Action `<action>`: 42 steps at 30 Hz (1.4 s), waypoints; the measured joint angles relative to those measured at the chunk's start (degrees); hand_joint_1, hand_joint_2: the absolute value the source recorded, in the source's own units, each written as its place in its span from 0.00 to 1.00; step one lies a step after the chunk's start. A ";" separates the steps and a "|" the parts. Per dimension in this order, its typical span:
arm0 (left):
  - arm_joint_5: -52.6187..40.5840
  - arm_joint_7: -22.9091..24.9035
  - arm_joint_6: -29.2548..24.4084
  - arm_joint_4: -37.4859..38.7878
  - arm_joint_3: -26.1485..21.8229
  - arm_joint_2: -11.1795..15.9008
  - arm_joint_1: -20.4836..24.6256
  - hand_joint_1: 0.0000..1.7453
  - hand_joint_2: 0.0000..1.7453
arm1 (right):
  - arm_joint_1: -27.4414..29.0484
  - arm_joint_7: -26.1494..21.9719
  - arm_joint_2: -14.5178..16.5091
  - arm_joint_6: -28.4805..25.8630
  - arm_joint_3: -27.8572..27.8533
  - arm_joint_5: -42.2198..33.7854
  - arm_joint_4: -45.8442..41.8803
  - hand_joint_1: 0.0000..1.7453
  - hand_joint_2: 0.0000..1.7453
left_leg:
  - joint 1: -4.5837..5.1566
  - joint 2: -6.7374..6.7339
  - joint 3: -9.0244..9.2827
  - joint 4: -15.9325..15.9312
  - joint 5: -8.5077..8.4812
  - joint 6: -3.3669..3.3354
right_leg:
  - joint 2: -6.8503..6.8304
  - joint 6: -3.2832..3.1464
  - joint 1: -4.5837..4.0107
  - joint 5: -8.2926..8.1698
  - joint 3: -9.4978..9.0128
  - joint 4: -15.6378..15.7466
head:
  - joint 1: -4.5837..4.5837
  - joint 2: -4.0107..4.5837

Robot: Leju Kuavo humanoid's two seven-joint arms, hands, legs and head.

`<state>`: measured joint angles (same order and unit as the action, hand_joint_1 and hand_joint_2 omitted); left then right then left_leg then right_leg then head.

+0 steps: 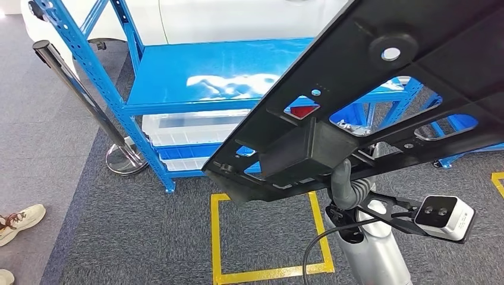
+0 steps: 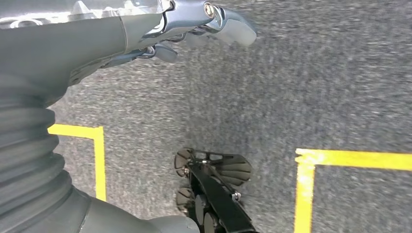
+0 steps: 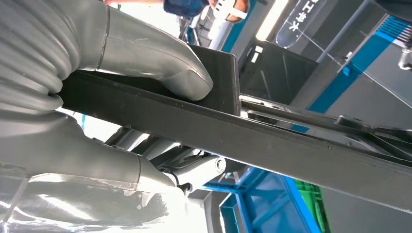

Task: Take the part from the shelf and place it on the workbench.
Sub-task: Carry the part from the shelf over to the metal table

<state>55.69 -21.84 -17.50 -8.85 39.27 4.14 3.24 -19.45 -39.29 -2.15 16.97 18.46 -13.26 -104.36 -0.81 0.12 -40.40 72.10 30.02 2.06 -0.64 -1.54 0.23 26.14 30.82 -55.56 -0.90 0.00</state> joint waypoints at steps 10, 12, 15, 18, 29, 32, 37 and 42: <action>0.36 0.05 0.21 0.02 0.25 -0.03 0.09 0.00 1.00 | 0.34 -0.01 -0.31 -0.61 1.04 0.73 -0.70 1.00 1.00 | -0.23 -0.36 9.17 -15.80 -4.02 -2.70 | 0.28 2.58 0.02 2.34 3.64 -5.60 | 0.17 0.00; 0.36 -0.04 0.62 0.02 0.30 -0.03 0.07 0.00 1.00 | 0.56 -0.01 -0.52 -0.64 1.23 0.78 -0.63 1.00 1.00 | -0.15 -0.72 8.74 -15.74 -4.26 -3.04 | 0.41 2.92 0.17 6.07 7.24 -13.37 | 0.21 0.00; 0.36 -0.13 1.20 0.02 0.35 -0.05 0.02 0.00 1.00 | 0.93 -0.01 -0.86 -0.66 1.58 0.64 -0.26 1.00 1.00 | -0.07 -1.52 8.25 -15.40 -4.36 -3.08 | 0.34 3.10 0.38 6.12 8.93 -17.28 | 0.21 0.00; 0.66 0.03 1.64 0.01 0.39 -0.11 0.08 0.00 1.00 | 0.92 -0.01 -0.98 -1.00 1.77 0.89 -0.13 1.00 1.00 | 0.09 -2.47 8.21 -15.06 -4.25 -2.72 | -1.48 2.53 0.19 1.00 3.14 -5.87 | 0.22 0.00; 2.25 0.19 1.37 0.02 0.40 0.17 -0.01 0.00 1.00 | 2.23 -0.01 -1.96 -10.89 3.74 11.68 -1.39 1.00 1.00 | 0.05 -0.62 1.15 1.60 4.26 -0.17 | 1.89 -0.21 -0.09 -1.30 2.44 -1.23 | 0.10 0.00; 2.40 -0.17 -0.57 0.02 0.40 0.27 0.00 0.00 1.00 | 2.66 -0.01 -3.01 -13.56 4.50 13.03 -2.59 1.00 1.00 | 0.04 0.38 4.65 -5.21 -0.41 -0.62 | 3.83 -0.08 -0.12 -1.26 2.54 -1.71 | 0.10 0.00; 1.90 -1.31 -2.24 0.04 0.59 0.44 0.22 0.00 1.00 | 2.85 -0.01 -6.15 -15.21 4.09 12.98 -5.73 1.00 1.00 | 0.07 3.18 8.91 -14.61 -3.07 -1.61 | 6.45 1.57 0.13 -1.75 3.62 -2.14 | 0.14 0.00; 0.80 -0.71 -1.70 0.04 1.37 0.43 0.28 0.00 1.00 | 2.78 0.02 -8.14 -13.60 3.60 12.43 -7.43 1.00 1.00 | -0.21 -0.23 8.91 -15.46 -3.80 -2.95 | 1.82 2.85 0.14 3.62 8.30 -11.53 | 0.73 0.00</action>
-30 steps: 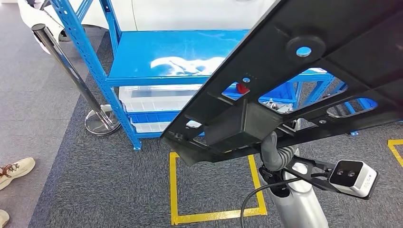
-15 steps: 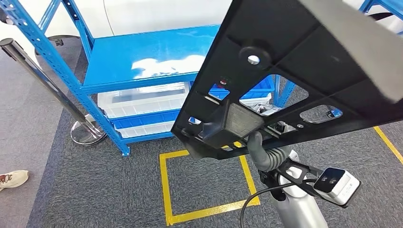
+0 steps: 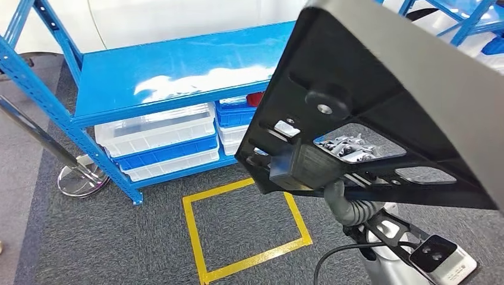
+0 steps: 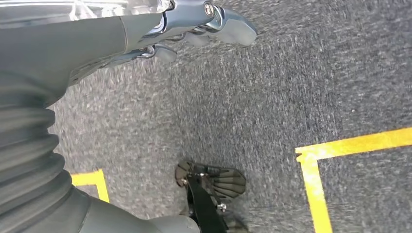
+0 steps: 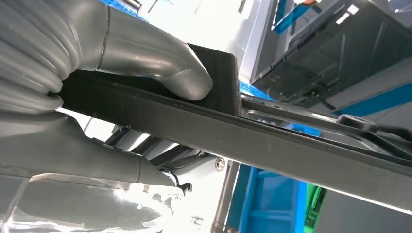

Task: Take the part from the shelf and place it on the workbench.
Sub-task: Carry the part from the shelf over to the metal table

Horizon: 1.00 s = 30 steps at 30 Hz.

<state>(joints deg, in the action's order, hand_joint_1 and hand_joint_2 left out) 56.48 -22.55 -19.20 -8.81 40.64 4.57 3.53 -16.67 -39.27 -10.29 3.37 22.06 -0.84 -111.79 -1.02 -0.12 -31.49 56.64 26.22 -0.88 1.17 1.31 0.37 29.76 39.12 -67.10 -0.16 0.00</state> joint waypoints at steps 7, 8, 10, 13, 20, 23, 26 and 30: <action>-0.61 1.02 0.74 0.00 1.24 -0.68 0.26 0.00 1.00 | -0.46 2.40 -0.16 2.31 0.50 -2.79 -1.18 1.00 1.00 | 0.30 -4.37 0.05 0.30 0.33 0.60 | -4.17 -0.09 0.26 -3.81 -4.58 6.95 | 0.00 0.00; -0.72 1.04 0.81 0.00 1.44 -0.79 0.29 0.00 1.00 | -0.64 2.85 -0.16 2.69 0.54 -3.60 -1.42 1.00 1.00 | 0.44 -4.82 0.12 0.36 0.41 0.92 | -4.90 -0.42 0.05 -4.25 -5.59 9.01 | -0.02 0.00; -0.85 1.03 1.05 0.00 1.88 -0.98 0.38 0.00 1.00 | -0.88 3.31 -0.32 3.48 0.45 -5.08 -1.62 1.00 1.00 | 0.61 -5.77 0.28 0.27 0.42 1.62 | -4.49 -1.05 -0.28 -4.40 -5.57 9.63 | -0.06 0.00; -1.10 1.23 1.26 0.00 2.33 -1.23 0.51 0.00 1.00 | -1.15 3.33 -0.57 4.23 0.22 -6.45 -1.62 1.00 1.00 | 0.33 -4.36 -0.36 2.16 2.18 2.55 | -2.75 -2.15 0.10 -5.10 -5.58 10.35 | -0.12 0.00; -0.85 2.84 0.61 0.00 2.73 -2.07 0.11 0.00 1.00 | -2.13 3.26 -0.57 7.23 0.21 -9.39 -0.02 1.00 1.00 | 0.17 0.32 -5.02 12.83 5.35 2.42 | 2.26 -2.81 -0.16 -5.60 -5.16 10.09 | -0.44 0.00; -0.84 2.70 1.02 0.00 2.80 -2.30 0.05 0.00 1.00 | -2.91 3.44 -0.56 7.66 0.20 -9.57 0.52 1.00 1.00 | 0.05 4.15 -0.32 2.13 1.07 1.70 | 4.19 -2.18 -0.16 -5.63 -4.74 9.58 | -0.40 0.00; -0.86 2.51 1.85 0.00 3.11 -2.56 0.06 0.00 1.00 | -2.51 3.56 -0.84 7.95 -0.35 -9.89 0.43 1.00 1.00 | 0.18 4.11 0.25 0.74 0.85 1.14 | 5.92 -0.94 0.06 -6.10 -4.08 9.67 | -0.40 0.00; -0.74 2.57 2.25 0.00 3.48 -2.85 -0.01 0.00 1.00 | -1.60 2.99 -1.78 8.55 -1.54 -10.39 -0.08 1.00 1.00 | -0.21 1.72 0.45 -0.09 0.23 0.07 | 2.00 -0.26 -0.09 -3.64 -2.07 5.75 | -0.04 0.00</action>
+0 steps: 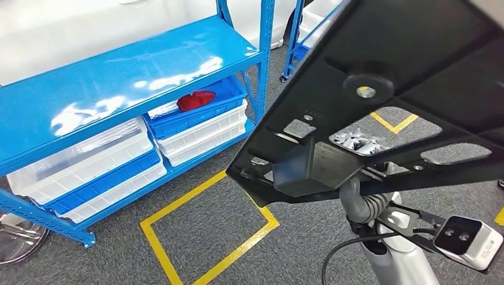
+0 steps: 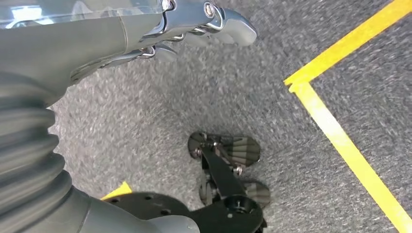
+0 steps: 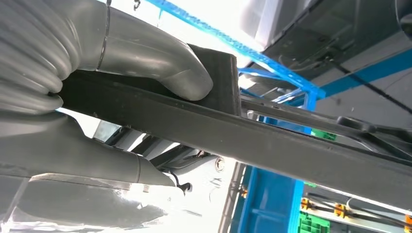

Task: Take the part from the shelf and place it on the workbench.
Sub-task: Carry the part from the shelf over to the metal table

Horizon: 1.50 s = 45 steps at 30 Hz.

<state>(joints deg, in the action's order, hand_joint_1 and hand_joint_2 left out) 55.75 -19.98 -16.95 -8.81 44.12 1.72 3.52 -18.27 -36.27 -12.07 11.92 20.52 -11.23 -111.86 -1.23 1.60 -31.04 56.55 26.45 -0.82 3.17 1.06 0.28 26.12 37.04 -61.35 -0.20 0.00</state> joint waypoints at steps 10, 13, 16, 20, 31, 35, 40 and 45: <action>1.49 -0.30 -0.87 0.00 0.03 0.51 0.14 0.00 1.00 | -3.02 1.25 -1.07 -0.01 -0.71 -2.03 0.34 1.00 1.00 | 0.72 -6.76 0.38 0.29 0.90 1.05 | -6.69 -0.21 0.07 -1.33 -2.82 3.47 | 0.27 0.00; 2.18 -0.66 -1.04 0.00 0.02 0.85 0.25 0.00 1.00 | -3.55 1.55 -0.99 -0.58 -0.41 -1.72 0.32 1.00 1.00 | 0.72 -7.52 0.68 0.41 1.41 2.08 | -5.17 -1.23 -0.04 -1.34 -2.73 3.89 | 0.21 0.00; 2.53 -0.23 -0.72 0.00 0.01 1.16 0.39 0.00 1.00 | -4.39 2.12 -0.43 -1.32 0.22 -1.03 0.28 1.00 1.00 | 0.43 -3.61 -2.01 6.81 5.43 2.73 | -3.56 -2.18 0.30 -1.64 -2.89 4.31 | -0.06 0.00; 3.60 2.12 -0.81 0.00 -0.06 1.87 0.22 0.00 1.00 | -4.63 2.30 0.19 -1.81 1.13 -0.37 0.28 1.00 1.00 | 0.45 -1.91 -7.65 17.74 8.48 2.72 | -0.78 -2.53 -0.04 -1.62 -2.97 4.20 | -0.18 0.00; 4.88 3.87 -2.90 0.23 -0.30 4.09 0.17 0.00 1.00 | -3.08 0.19 0.30 -0.95 -1.98 -1.39 0.68 1.00 1.00 | 0.17 -0.59 -0.55 0.08 -0.34 0.09 | 0.56 0.00 0.09 1.21 0.40 -1.51 | 0.37 0.00; 4.85 3.81 -2.57 0.26 -0.30 4.27 0.02 0.00 1.00 | -2.33 -0.20 0.31 -0.78 -2.81 -0.91 1.30 1.00 1.00 | 0.53 -3.64 -0.49 0.12 -0.09 -0.14 | -2.87 0.65 0.51 5.10 6.30 -13.06 | 0.63 0.00; 5.14 4.56 -1.13 0.26 -0.28 4.39 0.27 0.00 1.00 | -2.16 -1.09 0.38 -1.76 -3.26 0.29 1.78 1.00 1.00 | 0.93 -6.53 0.22 0.16 0.58 0.87 | -6.93 -0.43 0.02 -1.39 -2.16 3.06 | 0.58 0.00; 6.15 5.39 -0.36 0.26 -0.29 4.38 0.39 0.00 1.00 | -2.03 -0.53 0.55 -2.68 -3.36 0.70 1.41 1.00 1.00 | 0.75 -6.31 0.10 1.78 2.47 2.49 | -4.56 -2.30 -0.04 -1.89 -2.54 4.40 | 0.45 0.00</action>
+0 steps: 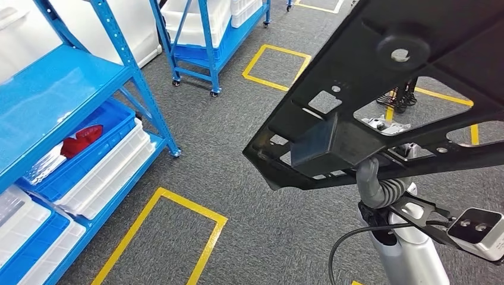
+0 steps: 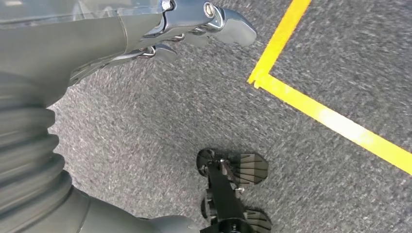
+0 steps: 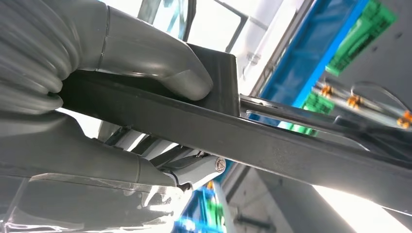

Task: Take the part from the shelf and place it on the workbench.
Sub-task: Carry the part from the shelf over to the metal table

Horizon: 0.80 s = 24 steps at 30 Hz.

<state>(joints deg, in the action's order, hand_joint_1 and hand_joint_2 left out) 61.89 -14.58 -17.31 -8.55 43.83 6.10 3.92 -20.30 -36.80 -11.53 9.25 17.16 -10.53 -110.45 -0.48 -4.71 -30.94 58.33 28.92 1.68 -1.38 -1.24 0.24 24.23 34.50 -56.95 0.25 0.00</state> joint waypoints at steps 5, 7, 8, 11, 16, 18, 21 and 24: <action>0.40 0.12 0.62 0.00 -0.01 -0.14 -0.55 0.00 1.00 | 0.20 1.82 0.91 -0.04 0.17 0.08 -0.62 1.00 1.00 | -0.21 4.34 -7.28 15.39 6.29 0.21 | 3.57 -0.79 -0.32 -0.14 -0.16 0.06 | -0.27 0.00; 0.40 0.15 0.96 0.00 -0.01 -0.24 -0.61 0.00 1.00 | 0.33 2.26 0.98 -0.04 0.28 0.23 -1.13 1.00 1.00 | -0.20 4.97 -6.02 11.52 2.83 -0.22 | 5.20 -0.81 -0.52 -0.11 -0.23 -0.13 | -0.27 0.00; 0.40 0.16 1.15 0.00 -0.01 -0.26 -0.61 0.00 1.00 | 0.34 2.41 0.99 -0.03 0.31 0.27 -1.39 1.00 1.00 | -0.20 6.24 -4.33 7.24 0.48 -0.57 | 5.92 -0.78 -0.53 -0.09 -0.24 -0.21 | -0.27 0.00; 0.40 0.11 1.55 0.03 0.00 -0.44 -0.59 0.00 1.00 | 0.29 2.91 1.01 0.11 0.58 0.29 -1.91 1.00 1.00 | -0.17 9.88 -1.06 -0.89 -2.47 -1.38 | 7.92 -0.05 -0.36 -0.22 0.22 -0.44 | -0.26 0.00; 0.40 -0.17 1.86 0.04 0.02 -1.29 -0.31 0.00 1.00 | -0.81 4.84 1.01 0.37 1.33 0.53 -2.66 1.00 1.00 | -0.22 6.55 -0.14 -2.64 -3.19 -2.71 | 5.68 1.48 -0.27 1.81 2.53 -4.07 | -0.14 0.00; 0.42 -0.30 1.99 0.04 0.03 -1.50 -0.41 0.00 1.00 | -1.27 5.15 1.00 0.31 1.77 0.60 -2.75 1.00 1.00 | -0.02 4.87 -0.08 -2.76 -3.18 -3.00 | 2.69 1.89 -0.06 5.61 6.26 -11.70 | -0.04 0.00; 0.84 -0.42 2.11 0.04 0.03 -1.83 -0.49 0.00 1.00 | -1.07 5.11 0.89 0.48 2.58 0.55 -2.76 1.00 1.00 | 0.08 2.62 -0.08 -2.67 -2.95 -2.85 | 1.74 2.53 0.63 6.36 8.54 -16.47 | -0.02 0.00; 1.59 -0.54 1.87 0.04 0.01 -2.27 -0.36 0.00 1.00 | -1.17 4.83 0.73 1.18 3.59 0.29 -2.78 1.00 1.00 | 0.17 0.76 0.15 -2.32 -2.39 -2.24 | -1.10 2.49 0.75 1.49 2.26 -5.01 | -0.04 0.00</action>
<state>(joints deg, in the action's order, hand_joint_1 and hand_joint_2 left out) 63.48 -15.12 -15.44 -8.50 43.84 3.82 3.55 -21.47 -31.97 -10.80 10.42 20.75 -10.23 -113.23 -0.31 -3.95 -30.79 56.01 26.53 -0.57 -2.48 1.25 0.99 25.72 36.76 -61.96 0.21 0.00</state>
